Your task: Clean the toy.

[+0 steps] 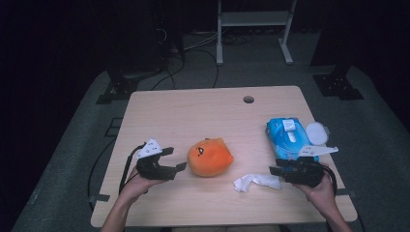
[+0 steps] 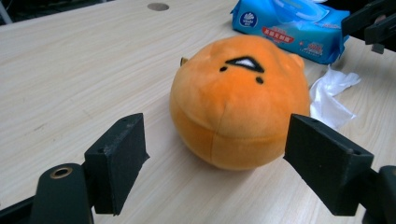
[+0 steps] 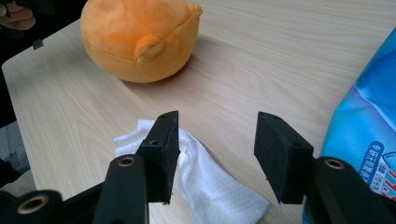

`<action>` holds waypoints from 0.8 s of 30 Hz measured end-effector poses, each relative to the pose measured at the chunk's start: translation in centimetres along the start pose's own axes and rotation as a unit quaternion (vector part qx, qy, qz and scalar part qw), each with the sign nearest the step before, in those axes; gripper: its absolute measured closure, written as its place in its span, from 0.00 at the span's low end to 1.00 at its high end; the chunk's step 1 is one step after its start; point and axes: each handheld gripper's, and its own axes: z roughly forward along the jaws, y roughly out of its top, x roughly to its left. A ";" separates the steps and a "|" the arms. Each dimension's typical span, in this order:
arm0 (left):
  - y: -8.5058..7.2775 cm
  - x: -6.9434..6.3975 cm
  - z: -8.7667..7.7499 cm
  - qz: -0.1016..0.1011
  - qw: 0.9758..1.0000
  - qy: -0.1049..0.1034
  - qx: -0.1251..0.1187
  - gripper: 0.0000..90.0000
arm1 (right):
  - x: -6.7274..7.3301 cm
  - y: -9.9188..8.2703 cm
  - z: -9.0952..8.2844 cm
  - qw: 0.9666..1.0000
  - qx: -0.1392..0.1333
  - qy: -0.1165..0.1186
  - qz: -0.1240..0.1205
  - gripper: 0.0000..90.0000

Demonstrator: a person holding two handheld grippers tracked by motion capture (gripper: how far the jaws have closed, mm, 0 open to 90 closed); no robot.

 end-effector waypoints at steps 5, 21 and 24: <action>-0.7 0.2 -0.2 -0.007 1.000 0.002 0.003 0.22 | 0.0 0.0 0.1 1.000 0.001 0.000 0.000 0.54; -3.6 1.1 -0.3 -0.040 0.999 0.011 0.013 0.20 | 0.1 -0.2 0.3 1.000 0.007 0.001 -0.002 0.52; -3.9 1.1 -0.3 -0.040 0.999 0.017 0.012 0.20 | 0.2 -0.2 0.3 1.000 0.007 0.002 -0.002 0.51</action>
